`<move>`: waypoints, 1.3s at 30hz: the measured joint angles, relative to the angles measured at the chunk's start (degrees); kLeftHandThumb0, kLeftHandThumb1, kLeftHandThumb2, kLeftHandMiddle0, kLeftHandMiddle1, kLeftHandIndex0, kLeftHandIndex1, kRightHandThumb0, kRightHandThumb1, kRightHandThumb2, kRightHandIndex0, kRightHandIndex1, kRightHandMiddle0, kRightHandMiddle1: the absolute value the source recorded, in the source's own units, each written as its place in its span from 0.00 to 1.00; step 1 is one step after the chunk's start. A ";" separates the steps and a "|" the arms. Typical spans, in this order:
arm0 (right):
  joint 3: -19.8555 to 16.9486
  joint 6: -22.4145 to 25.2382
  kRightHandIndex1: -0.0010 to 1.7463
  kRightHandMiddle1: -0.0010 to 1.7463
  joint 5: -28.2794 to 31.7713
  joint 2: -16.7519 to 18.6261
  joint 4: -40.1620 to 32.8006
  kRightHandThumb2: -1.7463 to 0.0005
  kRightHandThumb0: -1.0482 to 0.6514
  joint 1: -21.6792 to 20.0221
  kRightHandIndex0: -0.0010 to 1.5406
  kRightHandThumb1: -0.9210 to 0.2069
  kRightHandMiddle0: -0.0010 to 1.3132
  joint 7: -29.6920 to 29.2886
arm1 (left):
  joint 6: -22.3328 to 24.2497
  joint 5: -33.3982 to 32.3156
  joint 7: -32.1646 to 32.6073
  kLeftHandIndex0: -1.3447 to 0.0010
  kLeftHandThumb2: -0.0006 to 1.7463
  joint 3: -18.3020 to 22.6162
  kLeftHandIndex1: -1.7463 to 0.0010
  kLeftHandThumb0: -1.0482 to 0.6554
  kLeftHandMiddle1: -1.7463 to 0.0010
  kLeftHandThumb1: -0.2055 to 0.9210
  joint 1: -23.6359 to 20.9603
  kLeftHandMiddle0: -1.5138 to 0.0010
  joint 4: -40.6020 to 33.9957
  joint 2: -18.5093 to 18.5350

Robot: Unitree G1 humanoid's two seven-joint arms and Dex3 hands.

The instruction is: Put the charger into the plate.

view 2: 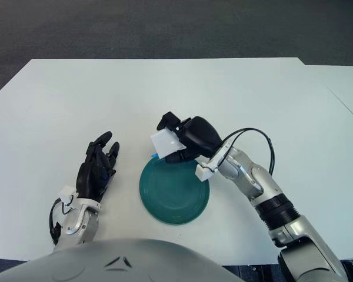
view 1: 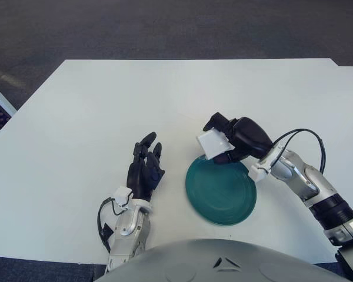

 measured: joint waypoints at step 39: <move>0.62 -4.24 1.00 1.00 -9.24 -3.30 -1.46 0.61 0.33 7.10 0.77 0.00 0.71 6.83 | 0.57 0.42 0.57 0.99 0.49 -0.57 0.49 0.09 0.99 1.00 1.22 0.75 -2.18 -0.59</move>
